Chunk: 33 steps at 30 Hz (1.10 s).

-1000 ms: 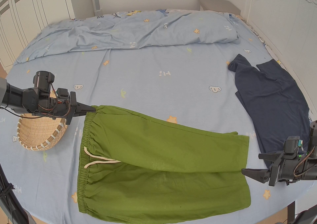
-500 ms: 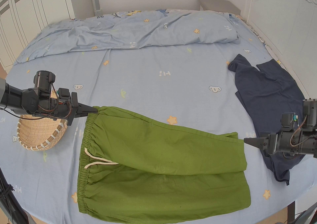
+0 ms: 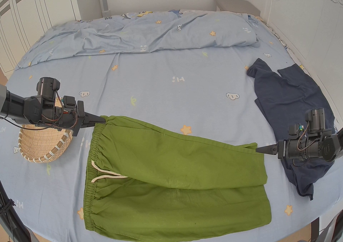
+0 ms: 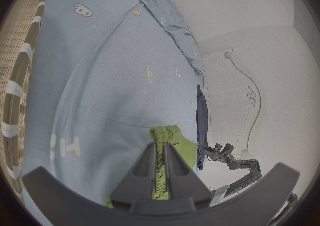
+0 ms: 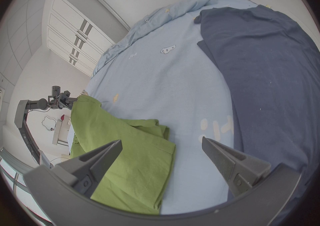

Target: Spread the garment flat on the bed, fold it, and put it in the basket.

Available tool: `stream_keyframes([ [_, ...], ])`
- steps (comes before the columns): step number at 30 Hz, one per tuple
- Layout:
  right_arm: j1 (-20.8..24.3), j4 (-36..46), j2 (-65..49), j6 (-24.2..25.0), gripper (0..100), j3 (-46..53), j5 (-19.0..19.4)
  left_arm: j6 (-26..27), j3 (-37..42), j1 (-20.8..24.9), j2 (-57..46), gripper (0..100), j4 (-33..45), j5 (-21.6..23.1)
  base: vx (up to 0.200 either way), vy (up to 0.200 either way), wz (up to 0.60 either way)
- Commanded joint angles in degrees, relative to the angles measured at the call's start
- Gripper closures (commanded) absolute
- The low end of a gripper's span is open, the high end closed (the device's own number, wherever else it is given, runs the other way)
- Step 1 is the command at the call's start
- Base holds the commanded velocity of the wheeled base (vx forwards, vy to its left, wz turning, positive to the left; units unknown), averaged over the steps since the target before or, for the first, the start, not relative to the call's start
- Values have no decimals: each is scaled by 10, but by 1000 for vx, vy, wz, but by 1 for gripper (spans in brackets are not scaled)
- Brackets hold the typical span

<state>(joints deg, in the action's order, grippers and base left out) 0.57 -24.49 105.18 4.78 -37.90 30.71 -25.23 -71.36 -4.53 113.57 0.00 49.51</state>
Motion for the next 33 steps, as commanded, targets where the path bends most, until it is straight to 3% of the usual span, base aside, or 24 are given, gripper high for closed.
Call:
stream_keyframes([
  [1,0,-5,24,1,0,2,25,-1,1,1,1,100,1,0,0,0,0],
  [5,3,-8,26,3,0,3,44,0,3,3,1,100,0,0,0,0,0],
  [17,9,-71,72,5,0,12,55,0,3,3,1,100,1,0,0,0,0],
  [18,13,-75,76,6,100,12,59,0,3,3,1,100,0,0,0,0,0],
  [33,4,-76,72,6,100,13,60,0,3,2,1,100,1,0,0,0,0],
])
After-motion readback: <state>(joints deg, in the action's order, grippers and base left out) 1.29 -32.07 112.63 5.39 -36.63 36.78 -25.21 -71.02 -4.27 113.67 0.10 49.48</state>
